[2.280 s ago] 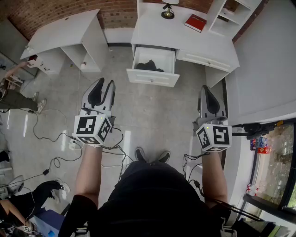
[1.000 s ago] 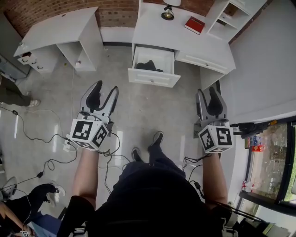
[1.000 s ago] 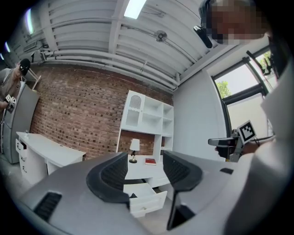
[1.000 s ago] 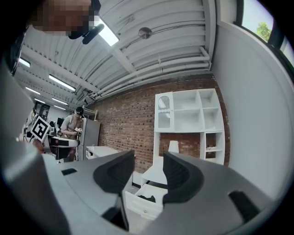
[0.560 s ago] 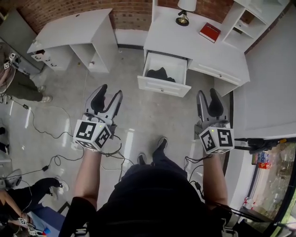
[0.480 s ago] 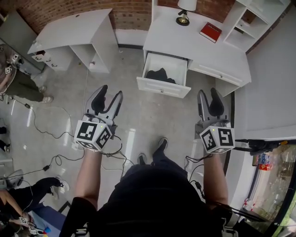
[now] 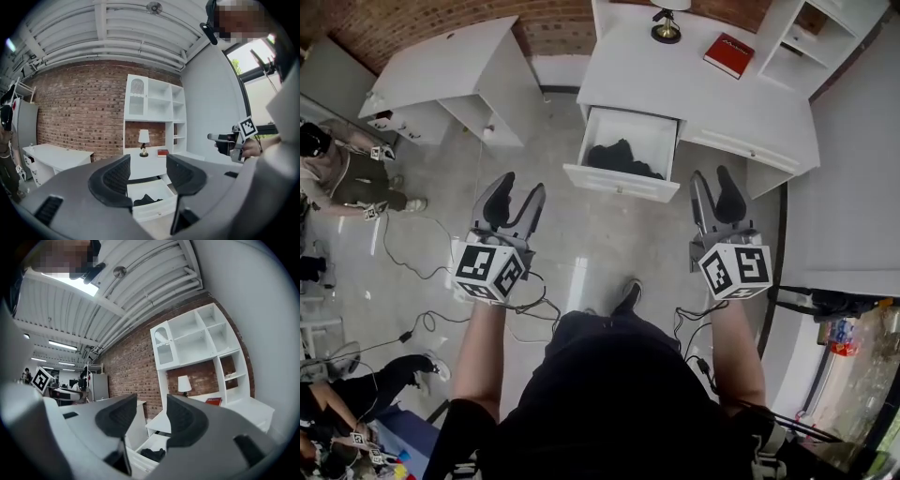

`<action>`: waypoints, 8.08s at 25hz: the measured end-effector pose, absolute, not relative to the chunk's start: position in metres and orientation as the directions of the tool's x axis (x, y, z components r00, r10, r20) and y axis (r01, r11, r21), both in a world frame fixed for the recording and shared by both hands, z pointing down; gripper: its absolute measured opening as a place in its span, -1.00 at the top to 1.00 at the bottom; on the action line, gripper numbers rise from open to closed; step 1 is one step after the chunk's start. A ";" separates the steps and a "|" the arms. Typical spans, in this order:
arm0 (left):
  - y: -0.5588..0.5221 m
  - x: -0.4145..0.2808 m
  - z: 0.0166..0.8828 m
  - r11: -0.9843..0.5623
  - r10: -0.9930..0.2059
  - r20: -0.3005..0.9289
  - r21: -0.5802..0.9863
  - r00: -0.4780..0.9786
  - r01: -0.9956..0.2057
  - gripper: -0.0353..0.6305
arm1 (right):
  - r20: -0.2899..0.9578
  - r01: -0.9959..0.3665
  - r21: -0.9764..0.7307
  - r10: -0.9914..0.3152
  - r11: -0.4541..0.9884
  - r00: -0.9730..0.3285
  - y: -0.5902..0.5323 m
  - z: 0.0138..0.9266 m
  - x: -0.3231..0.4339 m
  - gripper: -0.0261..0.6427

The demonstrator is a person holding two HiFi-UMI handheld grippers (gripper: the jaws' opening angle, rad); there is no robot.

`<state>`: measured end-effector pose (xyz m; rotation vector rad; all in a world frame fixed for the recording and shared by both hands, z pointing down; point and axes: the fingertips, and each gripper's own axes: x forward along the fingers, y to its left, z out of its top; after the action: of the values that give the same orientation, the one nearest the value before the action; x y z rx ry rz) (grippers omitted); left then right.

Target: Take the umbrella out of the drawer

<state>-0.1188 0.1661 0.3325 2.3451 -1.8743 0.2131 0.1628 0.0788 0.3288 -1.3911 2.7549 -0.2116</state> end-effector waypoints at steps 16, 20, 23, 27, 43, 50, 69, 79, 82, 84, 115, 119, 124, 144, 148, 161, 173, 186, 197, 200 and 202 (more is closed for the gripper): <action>0.102 -0.129 0.337 -0.223 -0.952 0.216 -0.008 0.216 -0.975 0.24 | 0.027 -0.787 -0.054 -0.787 0.615 -0.617 0.026 0.326 0.153 0.36; 0.072 -0.129 0.353 -0.264 -0.937 0.233 0.008 0.258 -0.965 0.24 | 0.043 -0.798 -0.054 -0.797 0.600 -0.602 0.008 0.332 0.145 0.36; 0.041 -0.122 0.367 -0.306 -0.919 0.253 0.019 0.301 -0.952 0.24 | 0.064 -0.806 -0.048 -0.803 0.590 -0.592 -0.011 0.338 0.141 0.36; 0.001 -0.125 0.389 -0.406 -0.874 0.319 -0.062 0.368 -0.912 0.24 | 0.106 -0.832 -0.059 -0.825 0.551 -0.554 -0.041 0.350 0.129 0.36; -0.088 -0.122 0.532 -0.823 -0.514 0.598 -0.140 0.615 -0.551 0.18 | 0.225 -0.934 -0.080 -0.906 0.349 -0.358 -0.127 0.381 0.106 0.37; -0.112 -0.112 0.592 -0.909 -0.346 0.709 -0.092 0.614 -0.406 0.15 | 0.276 -0.949 -0.106 -0.908 0.298 -0.316 -0.143 0.412 0.115 0.37; -0.125 -0.057 0.738 -0.981 -0.009 0.892 0.078 0.451 -0.175 0.12 | 0.372 -0.931 -0.186 -0.854 0.314 -0.362 -0.234 0.493 0.165 0.40; -0.128 -0.044 0.824 -0.989 0.104 0.944 0.133 0.313 -0.071 0.06 | 0.454 -0.952 -0.187 -0.837 0.244 -0.304 -0.243 0.537 0.203 0.41; -0.128 -0.040 0.848 -0.988 0.118 0.953 0.141 0.281 -0.065 0.02 | 0.465 -0.951 -0.173 -0.830 0.256 -0.308 -0.245 0.546 0.201 0.41; -0.130 -0.037 0.861 -0.987 0.124 0.957 0.145 0.263 -0.062 0.00 | 0.473 -0.952 -0.167 -0.826 0.258 -0.307 -0.246 0.554 0.202 0.41; -0.141 -0.032 0.848 -0.997 -0.026 0.960 -0.006 0.280 -0.072 0.13 | 0.492 -0.961 -0.124 -0.825 0.248 -0.277 -0.225 0.549 0.194 0.47; -0.149 -0.032 0.806 -0.991 -0.109 0.944 -0.078 0.310 -0.109 0.13 | 0.456 -0.959 -0.130 -0.844 0.251 -0.282 -0.219 0.526 0.185 0.50; -0.155 -0.029 0.742 -0.980 -0.194 0.916 -0.164 0.352 -0.114 0.13 | 0.398 -0.960 -0.118 -0.874 0.254 -0.280 -0.207 0.486 0.173 0.51; -0.228 -0.044 0.517 -0.820 -0.560 0.702 -0.544 0.440 -0.175 0.13 | 0.172 -0.961 -0.054 -0.945 0.272 -0.277 -0.180 0.362 0.142 0.52; -0.254 -0.053 0.517 -0.802 -0.587 0.698 -0.569 0.409 -0.180 0.13 | 0.172 -0.957 -0.083 -0.942 0.277 -0.287 -0.188 0.366 0.139 0.53; -0.369 -0.067 0.603 -0.849 -0.526 0.814 -0.487 0.247 -0.205 0.13 | 0.244 -0.928 -0.130 -0.895 0.350 -0.372 -0.292 0.416 0.155 0.54; -0.444 -0.056 0.658 -0.888 -0.447 0.877 -0.413 0.176 -0.200 0.13 | 0.307 -0.923 -0.165 -0.871 0.348 -0.384 -0.354 0.456 0.190 0.54; -0.466 -0.062 0.694 -0.911 -0.394 0.908 -0.365 0.142 -0.195 0.12 | 0.342 -0.925 -0.173 -0.860 0.338 -0.378 -0.366 0.478 0.203 0.54; -0.466 -0.061 0.690 -0.892 -0.435 0.886 -0.400 0.159 -0.210 0.05 | 0.325 -0.931 -0.158 -0.873 0.329 -0.364 -0.362 0.468 0.194 0.53; -0.462 -0.066 0.669 -0.852 -0.509 0.844 -0.464 0.172 -0.242 0.04 | 0.307 -0.930 -0.149 -0.879 0.335 -0.366 -0.356 0.458 0.186 0.53; -0.454 -0.071 0.653 -0.829 -0.544 0.819 -0.492 0.183 -0.266 0.04 | 0.295 -0.929 -0.143 -0.881 0.341 -0.369 -0.349 0.450 0.181 0.54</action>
<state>-0.0709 -0.4538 0.6532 2.5880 -0.9078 1.9785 0.1808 -0.3492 0.4501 -1.8433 2.7036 -0.4779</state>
